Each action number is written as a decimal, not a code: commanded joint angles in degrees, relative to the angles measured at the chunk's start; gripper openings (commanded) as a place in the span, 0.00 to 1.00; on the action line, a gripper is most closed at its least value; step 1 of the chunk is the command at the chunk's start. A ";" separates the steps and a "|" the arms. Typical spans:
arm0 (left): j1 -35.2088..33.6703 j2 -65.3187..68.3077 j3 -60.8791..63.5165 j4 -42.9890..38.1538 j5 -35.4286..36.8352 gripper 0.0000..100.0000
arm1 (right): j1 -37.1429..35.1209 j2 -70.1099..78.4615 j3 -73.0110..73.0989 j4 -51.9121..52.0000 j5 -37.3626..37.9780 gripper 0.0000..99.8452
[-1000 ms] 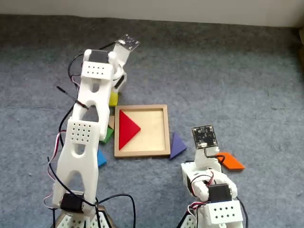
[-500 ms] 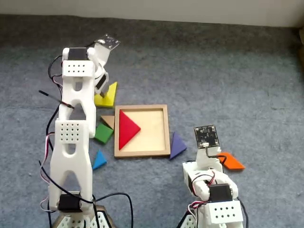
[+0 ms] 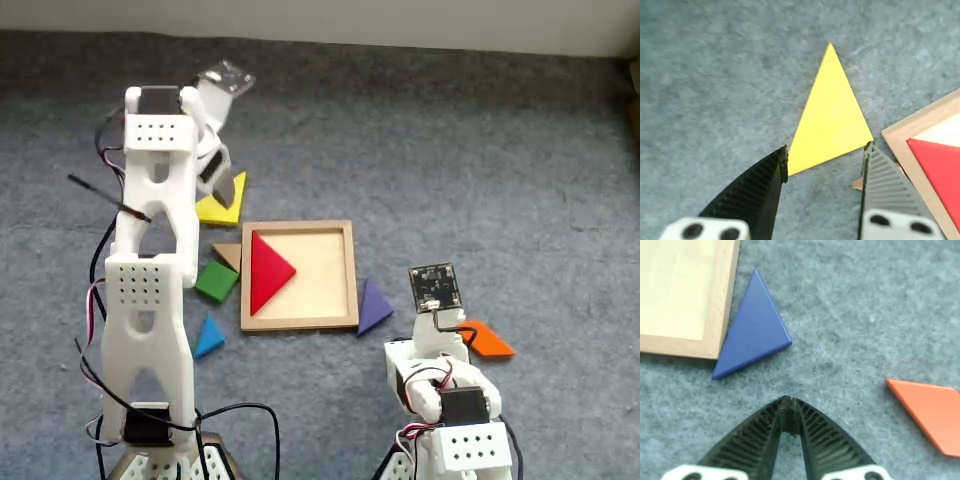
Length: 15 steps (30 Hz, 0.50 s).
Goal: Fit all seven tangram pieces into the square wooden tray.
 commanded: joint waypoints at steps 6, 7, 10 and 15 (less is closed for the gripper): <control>1.98 2.95 2.51 -4.04 -0.62 0.25 | 1.10 -0.40 4.26 -0.57 -0.18 0.01; 1.98 3.82 2.51 -4.75 -0.62 0.25 | 1.10 -0.40 4.26 -0.57 -0.18 0.01; 1.98 6.46 2.51 -5.89 -0.62 0.25 | 1.10 -0.40 4.26 -0.57 -0.18 0.01; 1.98 8.66 2.51 -6.59 -2.11 0.25 | 1.10 -0.40 4.26 -0.57 -0.18 0.01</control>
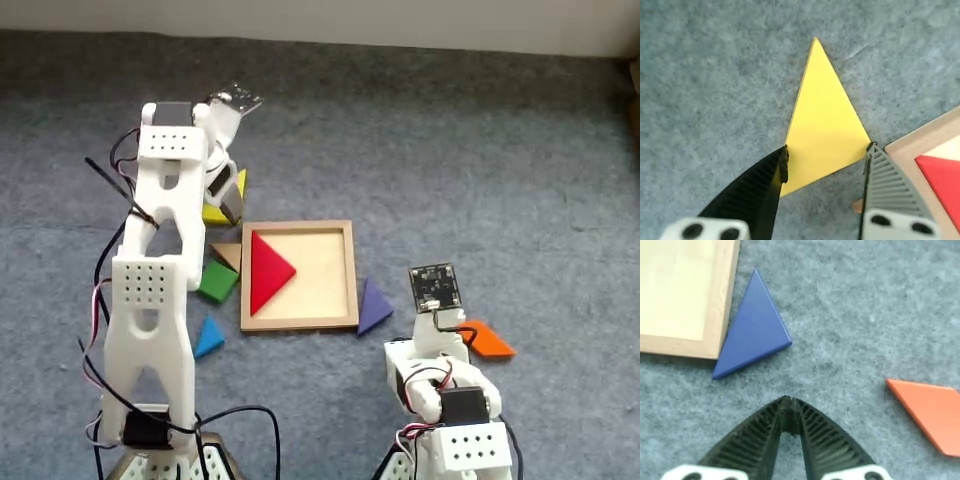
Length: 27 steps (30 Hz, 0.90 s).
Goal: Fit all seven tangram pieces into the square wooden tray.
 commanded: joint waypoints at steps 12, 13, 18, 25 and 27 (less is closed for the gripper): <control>1.45 1.63 -0.04 -1.23 -8.35 0.30 | 1.10 -0.40 4.26 -0.57 -0.18 0.01; 1.71 1.63 -0.04 -1.14 -8.97 0.30 | 1.10 -0.40 4.26 -0.57 -0.18 0.01; 2.15 1.63 -0.04 -1.67 -8.88 0.29 | 1.10 -0.40 4.26 -0.57 -0.18 0.01; 2.15 1.63 -0.13 -1.67 -9.23 0.22 | 1.10 -0.40 4.26 -0.57 -0.18 0.01; 2.42 1.80 -0.13 -1.67 -9.23 0.21 | 1.10 -0.40 4.26 -0.57 -0.18 0.01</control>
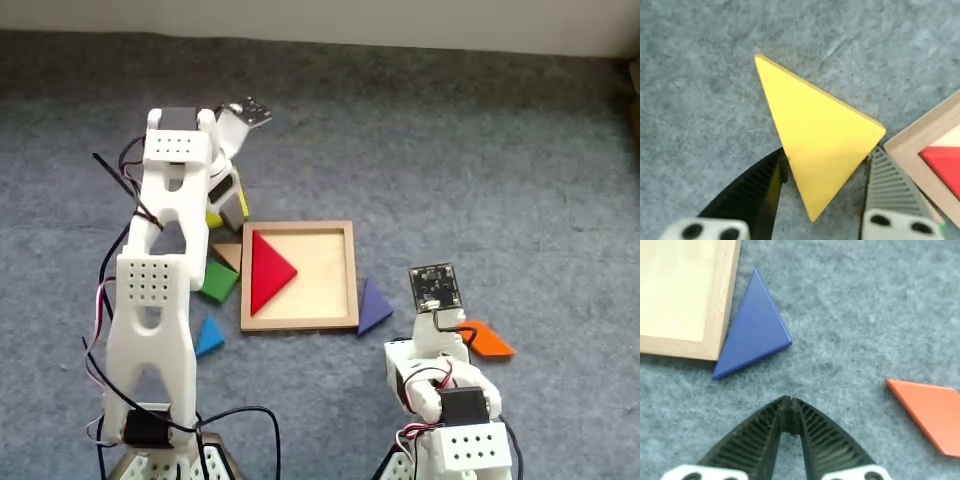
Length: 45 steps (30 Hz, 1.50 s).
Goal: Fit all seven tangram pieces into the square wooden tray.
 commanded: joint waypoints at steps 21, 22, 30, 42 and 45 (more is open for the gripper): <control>2.51 -0.48 -16.22 5.71 5.63 0.19 | 1.36 -0.40 4.26 -0.57 -0.18 0.01; 2.51 -0.48 -16.92 5.71 8.00 0.23 | 1.36 -0.40 4.26 -0.57 -0.18 0.01; 5.67 0.48 -20.79 2.11 19.96 0.29 | 1.36 -0.40 4.26 -0.57 -0.18 0.01; 7.69 10.59 -18.77 -9.76 22.59 0.29 | 1.36 -0.40 4.26 -0.57 -0.18 0.01; 6.90 11.47 -18.42 -9.58 21.80 0.27 | 1.36 -0.40 4.26 -0.57 -0.18 0.01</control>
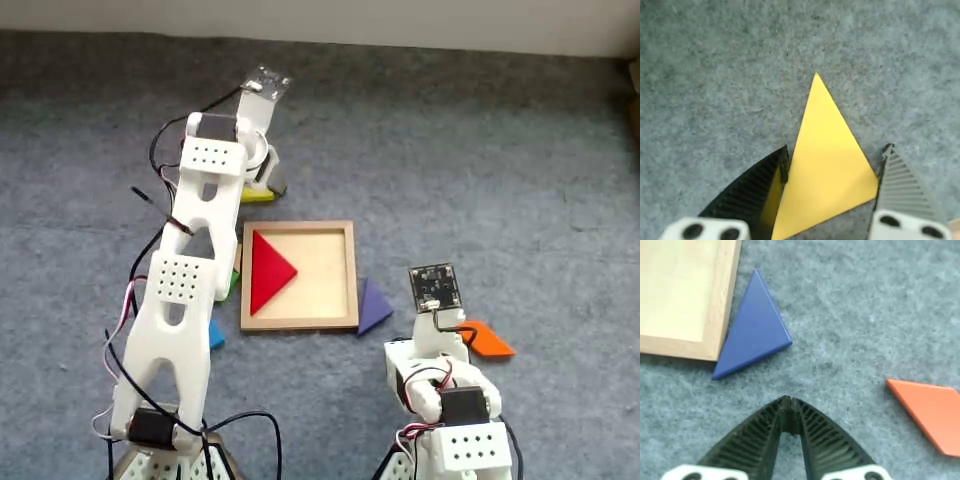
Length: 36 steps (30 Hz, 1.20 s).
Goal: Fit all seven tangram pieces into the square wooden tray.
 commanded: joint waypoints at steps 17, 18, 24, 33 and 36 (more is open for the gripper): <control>-2.77 -0.48 -11.21 15.12 -17.49 0.03 | 1.36 -0.40 4.26 -0.57 -0.18 0.01; -3.38 -0.84 -10.95 15.12 -17.49 0.03 | 1.36 -0.40 4.26 -0.57 -0.18 0.01; -8.13 -4.53 -2.59 15.30 -20.92 0.03 | 1.36 -0.40 4.26 -0.57 -0.18 0.01; -11.82 -20.44 20.00 15.38 -22.68 0.03 | 1.36 -0.40 4.26 -0.57 -0.18 0.01; -11.65 -27.74 31.25 15.30 -25.23 0.03 | 1.36 -0.40 4.26 -0.57 -0.18 0.01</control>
